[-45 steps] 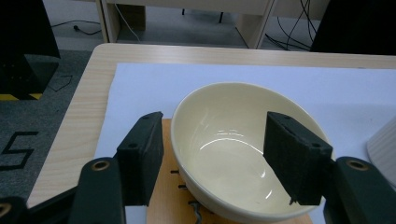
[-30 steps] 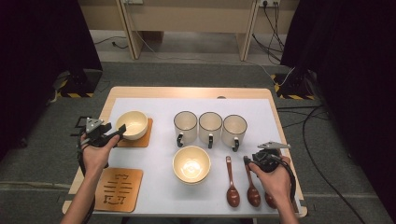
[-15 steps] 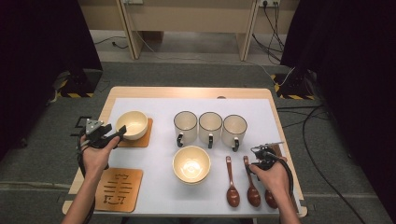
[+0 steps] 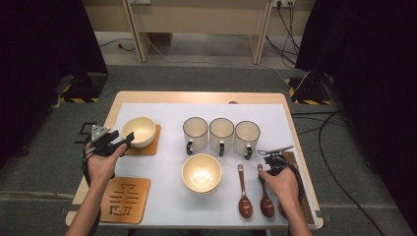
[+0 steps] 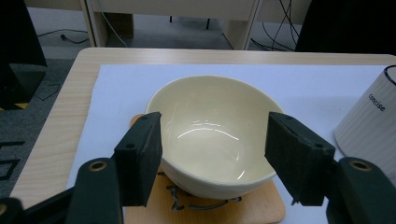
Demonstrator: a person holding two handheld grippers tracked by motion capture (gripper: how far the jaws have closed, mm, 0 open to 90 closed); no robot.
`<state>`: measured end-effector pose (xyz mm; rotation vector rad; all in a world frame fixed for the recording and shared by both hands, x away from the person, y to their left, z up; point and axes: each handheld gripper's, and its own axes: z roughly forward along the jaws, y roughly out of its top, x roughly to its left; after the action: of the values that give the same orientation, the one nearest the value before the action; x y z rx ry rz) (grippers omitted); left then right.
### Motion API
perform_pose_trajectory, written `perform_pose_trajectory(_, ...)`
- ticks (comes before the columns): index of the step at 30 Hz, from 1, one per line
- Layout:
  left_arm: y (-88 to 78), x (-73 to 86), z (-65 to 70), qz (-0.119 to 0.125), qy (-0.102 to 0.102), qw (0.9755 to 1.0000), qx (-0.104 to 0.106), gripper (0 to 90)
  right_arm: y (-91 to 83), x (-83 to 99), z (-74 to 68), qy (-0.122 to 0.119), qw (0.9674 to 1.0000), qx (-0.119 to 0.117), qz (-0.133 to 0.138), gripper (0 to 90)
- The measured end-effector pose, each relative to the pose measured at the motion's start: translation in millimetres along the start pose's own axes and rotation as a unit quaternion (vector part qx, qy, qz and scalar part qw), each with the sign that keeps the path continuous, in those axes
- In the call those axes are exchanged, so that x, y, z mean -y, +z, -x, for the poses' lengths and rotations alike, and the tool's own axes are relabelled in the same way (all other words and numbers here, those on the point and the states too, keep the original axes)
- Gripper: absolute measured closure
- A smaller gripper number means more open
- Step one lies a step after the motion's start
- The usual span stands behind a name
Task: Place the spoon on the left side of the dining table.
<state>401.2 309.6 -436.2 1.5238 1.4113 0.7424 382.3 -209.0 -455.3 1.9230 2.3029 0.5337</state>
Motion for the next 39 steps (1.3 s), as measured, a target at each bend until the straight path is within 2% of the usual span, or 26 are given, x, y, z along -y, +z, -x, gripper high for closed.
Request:
perform_pose_trajectory(5,0.3,0.6,0.1,-0.001,0.002,1.0,0.001,35.9,0.0,-3.0,-2.2,0.018,0.9997,0.014,-0.01,78.5)
perform_pose_trajectory(11,0.3,0.5,-0.6,-0.001,0.002,1.0,0.001,35.9,-2.4,-3.4,-6.0,0.027,0.9996,0.011,-0.007,80.1)
perform_pose_trajectory(15,-0.2,0.3,-0.4,0.0,0.001,1.0,0.001,35.9,-5.6,-4.3,-8.4,0.023,0.9997,0.004,-0.004,84.3)
perform_pose_trajectory(19,-0.7,0.1,-0.4,0.0,0.001,1.0,0.001,36.2,-2.1,-5.2,-12.8,0.007,0.9999,0.007,-0.009,84.2)
perform_pose_trajectory(22,-1.2,-0.2,-0.5,0.001,0.002,1.0,0.002,36.3,-0.1,-5.2,-10.5,0.009,0.9999,0.004,-0.011,84.1)
perform_pose_trajectory(26,-1.4,-0.4,-0.6,0.001,0.002,1.0,0.001,36.2,-1.1,-2.9,-7.8,0.015,0.9998,-0.012,-0.002,84.9)
perform_pose_trajectory(30,-2.0,-0.6,-0.7,0.002,0.002,1.0,0.001,36.2,-3.1,1.7,-6.6,0.007,0.9998,-0.017,0.011,85.1)
perform_pose_trajectory(39,-4.5,-1.9,-1.8,0.006,0.001,1.0,-0.002,36.0,-17.4,11.5,-9.4,0.005,0.9981,-0.036,0.05,85.2)
